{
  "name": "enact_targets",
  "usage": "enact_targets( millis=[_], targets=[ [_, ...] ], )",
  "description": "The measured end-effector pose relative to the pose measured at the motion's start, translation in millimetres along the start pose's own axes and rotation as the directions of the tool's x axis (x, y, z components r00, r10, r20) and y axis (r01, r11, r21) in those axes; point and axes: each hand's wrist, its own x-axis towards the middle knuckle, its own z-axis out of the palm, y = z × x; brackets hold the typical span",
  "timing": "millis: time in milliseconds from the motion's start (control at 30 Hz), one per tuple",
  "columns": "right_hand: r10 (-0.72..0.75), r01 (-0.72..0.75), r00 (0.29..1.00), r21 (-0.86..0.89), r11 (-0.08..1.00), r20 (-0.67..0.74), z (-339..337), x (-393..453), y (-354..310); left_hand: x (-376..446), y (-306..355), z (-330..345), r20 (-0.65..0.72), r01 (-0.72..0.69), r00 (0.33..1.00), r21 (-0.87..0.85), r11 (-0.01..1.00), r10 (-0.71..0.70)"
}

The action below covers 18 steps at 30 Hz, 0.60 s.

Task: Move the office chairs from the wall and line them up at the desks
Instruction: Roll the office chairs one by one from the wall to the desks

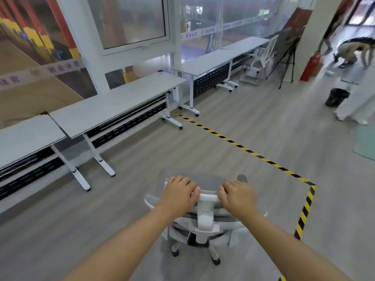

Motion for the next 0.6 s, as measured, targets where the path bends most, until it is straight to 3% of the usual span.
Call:
enact_targets(
  millis=[367,600],
  targets=[
    [0.063,-0.068,0.994,-0.060,0.996,-0.087,110.5,162.7,-33.0,144.1,-168.6,22.2,-0.028,-0.104,0.994,0.024,0.994,0.104],
    [0.127,-0.134,0.986,-0.062,0.989,-0.107,182.4,282.9,-46.2,255.8,-274.5,32.2,0.023,-0.173,0.985,0.011,0.985,0.173]
  ],
)
